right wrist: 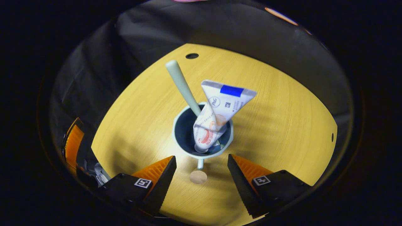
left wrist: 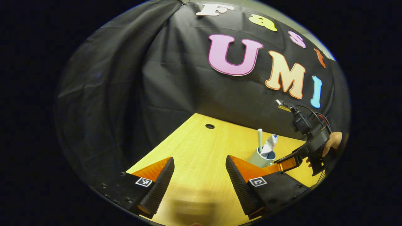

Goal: Put the toothbrush and toothpaste on the desktop into the cup, then pick up the cup and place it on the coaster on the desktop.

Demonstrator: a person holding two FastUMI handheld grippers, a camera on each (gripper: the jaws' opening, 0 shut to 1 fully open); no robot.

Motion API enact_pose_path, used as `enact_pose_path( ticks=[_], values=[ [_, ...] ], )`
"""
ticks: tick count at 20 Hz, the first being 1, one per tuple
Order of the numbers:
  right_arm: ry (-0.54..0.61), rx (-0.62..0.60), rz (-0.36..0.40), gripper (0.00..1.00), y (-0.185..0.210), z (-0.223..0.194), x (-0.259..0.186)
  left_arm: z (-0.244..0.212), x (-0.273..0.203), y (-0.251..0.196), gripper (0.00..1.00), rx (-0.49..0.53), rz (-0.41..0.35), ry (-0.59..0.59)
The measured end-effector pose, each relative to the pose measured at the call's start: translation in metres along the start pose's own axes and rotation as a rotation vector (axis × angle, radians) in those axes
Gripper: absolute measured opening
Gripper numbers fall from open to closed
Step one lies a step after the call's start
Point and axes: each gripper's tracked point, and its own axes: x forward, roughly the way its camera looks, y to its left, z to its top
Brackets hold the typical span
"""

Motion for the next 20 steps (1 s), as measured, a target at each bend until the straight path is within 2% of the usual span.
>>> enact_pose_path(
  ticks=[2,4,8,11,12,15,20],
  values=[
    [-0.111,0.009,0.021,1.00,-0.003,0.008,-0.022,0.011,0.000,-0.021,0.95,0.018,-0.019,-0.022],
    [-0.251,0.020,0.037,0.98,-0.013,0.016,-0.049,0.019,-0.001,-0.050,0.95,0.036,-0.048,-0.038],
    [-0.489,0.029,0.013,1.00,-0.053,0.010,-0.118,0.028,-0.008,-0.128,0.95,0.057,-0.126,-0.058],
    [-0.665,0.042,-0.034,1.00,-0.095,-0.004,-0.177,0.034,-0.022,-0.193,0.95,0.058,-0.178,-0.086],
    [-0.720,0.047,-0.054,0.97,-0.109,-0.008,-0.197,0.035,-0.029,-0.216,0.95,0.062,-0.197,-0.097],
    [-0.879,0.080,-0.108,1.00,-0.149,-0.023,-0.256,0.043,-0.047,-0.274,0.95,0.098,-0.236,-0.154],
    [-1.006,0.139,-0.194,0.99,-0.185,-0.037,-0.316,0.063,-0.074,-0.333,0.94,0.169,-0.300,-0.235]
  ],
)
